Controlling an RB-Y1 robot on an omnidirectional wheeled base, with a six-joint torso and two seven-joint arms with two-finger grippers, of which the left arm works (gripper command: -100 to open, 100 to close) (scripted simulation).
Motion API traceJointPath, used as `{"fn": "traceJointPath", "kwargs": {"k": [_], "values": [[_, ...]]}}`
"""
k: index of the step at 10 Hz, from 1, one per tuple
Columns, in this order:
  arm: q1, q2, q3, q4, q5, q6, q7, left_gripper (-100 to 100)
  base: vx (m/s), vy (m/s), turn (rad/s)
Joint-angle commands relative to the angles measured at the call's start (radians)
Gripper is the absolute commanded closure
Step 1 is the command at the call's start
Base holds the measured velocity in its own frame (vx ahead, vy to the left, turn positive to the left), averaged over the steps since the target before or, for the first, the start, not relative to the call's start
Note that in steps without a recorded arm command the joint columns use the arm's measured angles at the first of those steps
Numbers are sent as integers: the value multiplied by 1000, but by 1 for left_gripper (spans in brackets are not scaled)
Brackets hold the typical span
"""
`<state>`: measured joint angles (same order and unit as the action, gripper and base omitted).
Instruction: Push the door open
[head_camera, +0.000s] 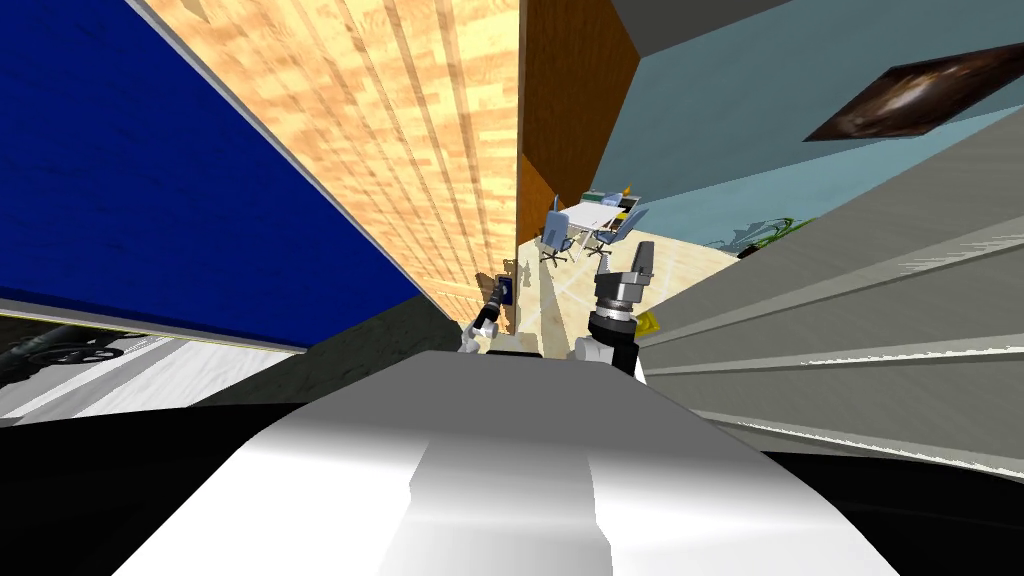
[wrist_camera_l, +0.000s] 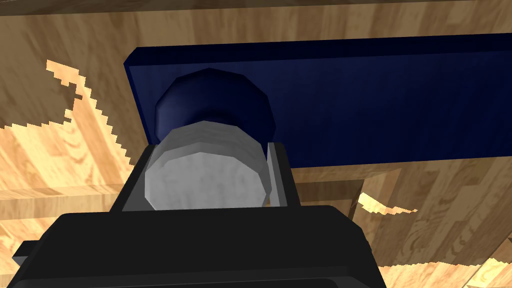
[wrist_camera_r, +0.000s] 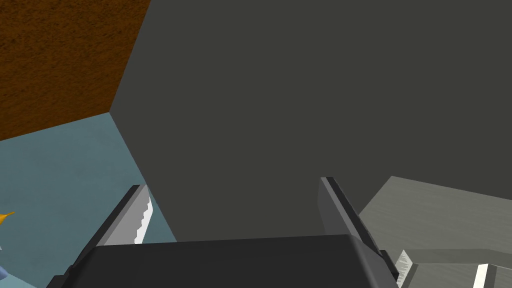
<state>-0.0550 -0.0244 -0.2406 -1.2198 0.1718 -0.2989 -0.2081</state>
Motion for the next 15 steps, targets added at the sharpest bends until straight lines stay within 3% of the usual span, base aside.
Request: {"fn": "traceJointPath", "kwargs": {"k": [1, 3, 7, 10, 11, 13, 15], "values": [[1, 1, 1, 0, 0, 0, 0, 100, -14, 9, -3], [1, 1, 1, 0, 0, 0, 0, 100, -3, 1, 2], [37, 36, -88, -30, 56, -2, -62, 100, 138, -22, 244], [64, 48, -154, -54, 100, -5, -110, 100, 182, -61, 297], [77, 66, -158, -70, 94, 0, -106, -100, 0, 29, 57], [88, 70, -170, -80, 95, 1, -110, -100, -172, 91, -10], [104, 61, -188, -94, 96, 2, -116, -100, -205, 92, 16]]}}
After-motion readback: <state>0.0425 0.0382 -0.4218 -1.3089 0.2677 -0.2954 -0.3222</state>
